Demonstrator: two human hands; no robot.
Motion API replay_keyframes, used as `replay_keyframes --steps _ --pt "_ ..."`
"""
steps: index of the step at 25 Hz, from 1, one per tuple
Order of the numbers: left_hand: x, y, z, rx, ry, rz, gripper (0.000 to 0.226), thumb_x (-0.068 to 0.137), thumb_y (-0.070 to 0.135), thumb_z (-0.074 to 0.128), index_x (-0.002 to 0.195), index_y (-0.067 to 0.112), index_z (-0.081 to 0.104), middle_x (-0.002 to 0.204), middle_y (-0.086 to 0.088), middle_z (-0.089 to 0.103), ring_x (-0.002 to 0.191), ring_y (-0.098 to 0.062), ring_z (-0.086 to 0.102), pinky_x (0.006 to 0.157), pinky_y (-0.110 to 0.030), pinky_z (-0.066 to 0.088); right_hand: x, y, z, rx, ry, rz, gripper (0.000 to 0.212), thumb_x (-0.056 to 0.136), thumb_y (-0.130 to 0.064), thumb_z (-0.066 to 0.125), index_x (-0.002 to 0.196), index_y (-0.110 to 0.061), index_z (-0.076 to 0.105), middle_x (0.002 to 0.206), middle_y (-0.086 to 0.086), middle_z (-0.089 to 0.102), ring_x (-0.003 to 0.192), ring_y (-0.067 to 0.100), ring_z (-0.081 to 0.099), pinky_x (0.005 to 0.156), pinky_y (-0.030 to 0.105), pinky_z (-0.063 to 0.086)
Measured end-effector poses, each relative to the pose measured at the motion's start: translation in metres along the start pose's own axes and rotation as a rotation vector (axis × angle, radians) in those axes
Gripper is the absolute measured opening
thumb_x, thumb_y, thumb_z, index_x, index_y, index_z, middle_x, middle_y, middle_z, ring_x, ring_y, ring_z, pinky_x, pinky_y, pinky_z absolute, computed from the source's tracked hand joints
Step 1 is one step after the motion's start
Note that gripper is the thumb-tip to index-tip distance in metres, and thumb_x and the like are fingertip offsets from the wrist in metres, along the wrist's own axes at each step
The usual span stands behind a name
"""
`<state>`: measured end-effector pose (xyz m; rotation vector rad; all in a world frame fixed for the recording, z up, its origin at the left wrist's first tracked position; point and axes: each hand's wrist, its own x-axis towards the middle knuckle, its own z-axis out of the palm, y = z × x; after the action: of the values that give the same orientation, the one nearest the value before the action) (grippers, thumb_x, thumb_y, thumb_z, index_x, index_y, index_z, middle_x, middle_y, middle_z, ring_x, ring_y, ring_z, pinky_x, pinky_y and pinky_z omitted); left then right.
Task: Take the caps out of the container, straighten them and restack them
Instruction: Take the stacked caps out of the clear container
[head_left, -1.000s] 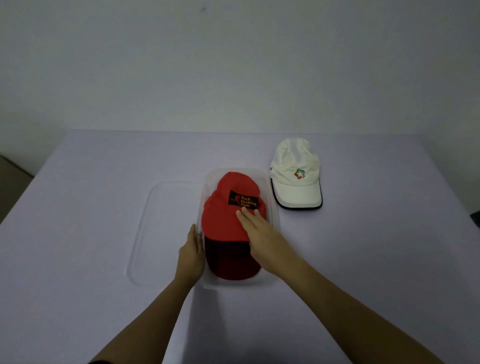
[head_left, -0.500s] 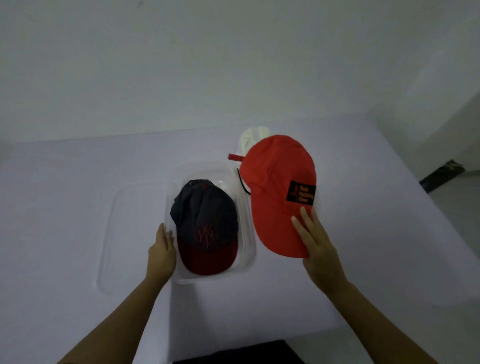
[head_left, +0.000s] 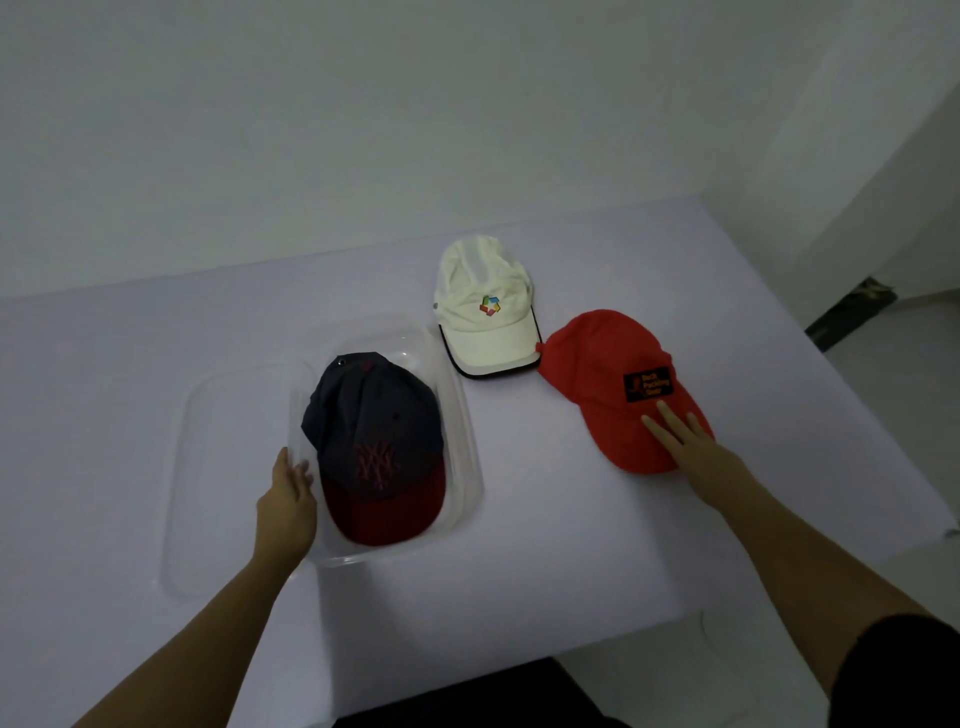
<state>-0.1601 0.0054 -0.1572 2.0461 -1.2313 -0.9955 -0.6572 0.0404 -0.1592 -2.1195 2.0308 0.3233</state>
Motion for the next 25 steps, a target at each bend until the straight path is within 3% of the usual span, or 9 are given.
replay_keyframes --steps 3,7,10,12,13,15,17,20,25 --pt "-0.003 0.003 0.0 -0.001 -0.007 -0.003 0.048 0.102 0.018 0.026 0.149 0.011 0.016 0.143 -0.017 0.046 0.127 -0.032 0.049 0.109 -0.045 0.035 0.016 0.002 -0.005 -0.009 -0.036 0.048 0.081 0.085 0.017 0.032 0.145 -0.018 -0.01 0.158 0.002 -0.012 0.142 0.042 0.015 0.099 0.048 0.045" --pt "-0.002 0.003 0.002 -0.007 -0.018 -0.013 0.048 0.102 0.021 0.025 0.149 0.012 0.016 0.143 -0.017 0.045 0.128 -0.034 0.048 0.109 -0.046 0.036 0.012 -0.012 -0.004 -0.019 -0.041 0.141 0.077 0.085 0.015 0.04 0.148 -0.01 0.003 0.158 0.011 -0.003 0.139 0.046 0.021 0.094 0.051 0.048" --pt "-0.002 0.004 0.001 -0.019 -0.014 -0.023 0.048 0.102 0.022 0.025 0.149 0.013 0.017 0.143 -0.017 0.046 0.128 -0.033 0.048 0.109 -0.045 0.036 0.027 -0.044 -0.006 -0.01 0.042 0.008 0.096 0.06 0.018 0.063 0.143 0.008 0.015 0.148 0.025 0.024 0.126 0.049 0.042 0.084 0.051 0.055" --pt "-0.002 0.004 0.001 -0.011 -0.011 -0.019 0.048 0.102 0.023 0.026 0.149 0.013 0.017 0.143 -0.017 0.045 0.128 -0.034 0.048 0.109 -0.046 0.036 0.037 -0.098 -0.026 0.076 0.169 -0.174 0.095 0.063 0.01 0.059 0.144 0.007 0.009 0.147 0.023 0.033 0.132 0.038 0.039 0.099 0.042 0.047" --pt "-0.003 0.004 0.001 0.0 -0.009 -0.016 0.048 0.102 0.024 0.026 0.149 0.013 0.017 0.144 -0.018 0.044 0.128 -0.035 0.047 0.109 -0.047 0.036 0.039 -0.137 -0.039 0.209 0.215 -0.258 0.082 0.072 0.008 0.054 0.145 0.002 0.018 0.149 0.018 0.033 0.136 0.031 0.035 0.107 0.036 0.039" --pt "-0.004 0.004 -0.001 0.006 -0.012 -0.005 0.048 0.102 0.024 0.026 0.148 0.013 0.018 0.144 -0.018 0.044 0.129 -0.036 0.047 0.109 -0.048 0.037 0.034 -0.217 -0.058 0.353 0.172 -0.462 0.063 0.086 -0.001 0.049 0.144 -0.01 0.029 0.153 0.009 0.028 0.14 0.023 0.029 0.112 0.027 0.023" --pt "-0.004 0.005 -0.002 0.003 -0.016 0.003 0.048 0.102 0.023 0.025 0.148 0.012 0.018 0.144 -0.018 0.044 0.128 -0.036 0.047 0.109 -0.047 0.037 0.032 -0.282 -0.067 0.354 0.083 -0.609 0.074 0.086 -0.013 0.057 0.148 -0.015 0.016 0.158 0.008 0.01 0.145 0.027 0.012 0.116 0.035 0.013" --pt "-0.001 -0.003 -0.017 -0.016 0.008 -0.014 0.048 0.102 0.024 0.025 0.148 0.01 0.018 0.142 -0.019 0.046 0.127 -0.035 0.048 0.107 -0.044 0.039 0.051 -0.346 -0.057 0.019 -0.159 -0.517 0.106 0.078 -0.021 0.071 0.149 -0.019 -0.008 0.154 0.014 -0.026 0.141 0.038 -0.02 0.115 0.053 0.002" --pt "-0.001 0.003 -0.011 -0.073 -0.034 -0.028 0.049 0.102 0.025 0.025 0.149 0.012 0.017 0.141 -0.019 0.047 0.127 -0.034 0.048 0.107 -0.042 0.038 0.058 -0.352 -0.048 -0.053 -0.236 -0.439 0.107 0.08 -0.012 0.068 0.147 -0.017 -0.015 0.145 0.018 -0.039 0.137 0.048 -0.023 0.114 0.06 0.007"
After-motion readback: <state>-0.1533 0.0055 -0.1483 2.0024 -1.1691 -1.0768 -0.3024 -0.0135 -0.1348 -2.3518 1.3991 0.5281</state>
